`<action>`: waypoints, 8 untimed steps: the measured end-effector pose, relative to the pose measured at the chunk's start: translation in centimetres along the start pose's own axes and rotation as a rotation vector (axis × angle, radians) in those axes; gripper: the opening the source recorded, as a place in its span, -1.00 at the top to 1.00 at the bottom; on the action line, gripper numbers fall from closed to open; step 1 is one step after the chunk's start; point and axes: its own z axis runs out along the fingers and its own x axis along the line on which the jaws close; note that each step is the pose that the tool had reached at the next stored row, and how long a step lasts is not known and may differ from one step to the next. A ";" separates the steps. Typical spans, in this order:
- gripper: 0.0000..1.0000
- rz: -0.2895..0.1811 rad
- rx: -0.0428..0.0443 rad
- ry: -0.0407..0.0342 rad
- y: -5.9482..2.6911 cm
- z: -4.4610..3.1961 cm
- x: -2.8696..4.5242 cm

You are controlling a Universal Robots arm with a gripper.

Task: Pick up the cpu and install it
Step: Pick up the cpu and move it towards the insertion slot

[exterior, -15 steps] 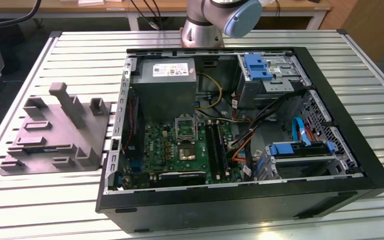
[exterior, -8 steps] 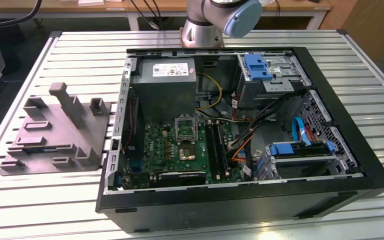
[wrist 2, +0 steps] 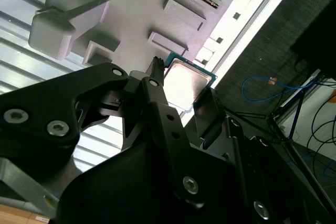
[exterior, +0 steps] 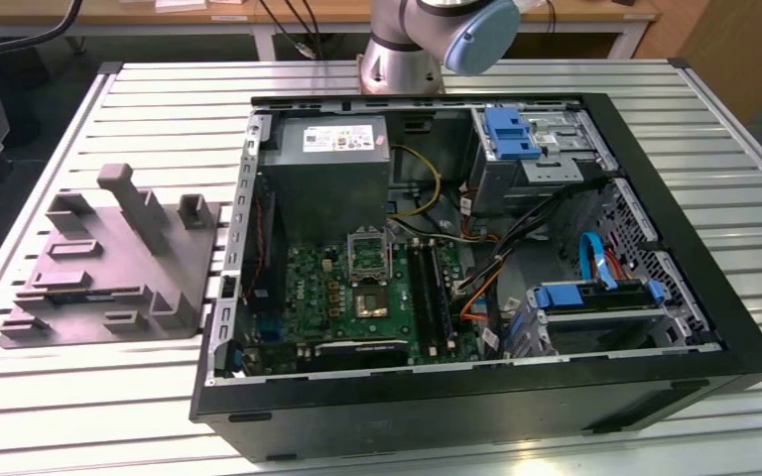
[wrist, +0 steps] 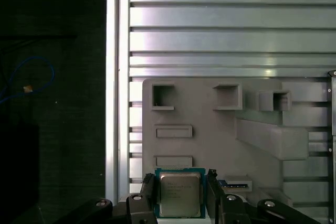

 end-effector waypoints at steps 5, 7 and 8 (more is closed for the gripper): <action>0.06 0.000 -0.0002 -0.0002 0.02 -0.72 0.00; 0.06 0.000 -0.0002 -0.0004 0.03 -1.07 0.00; 0.06 0.000 -0.0001 -0.0002 0.04 -1.24 -0.01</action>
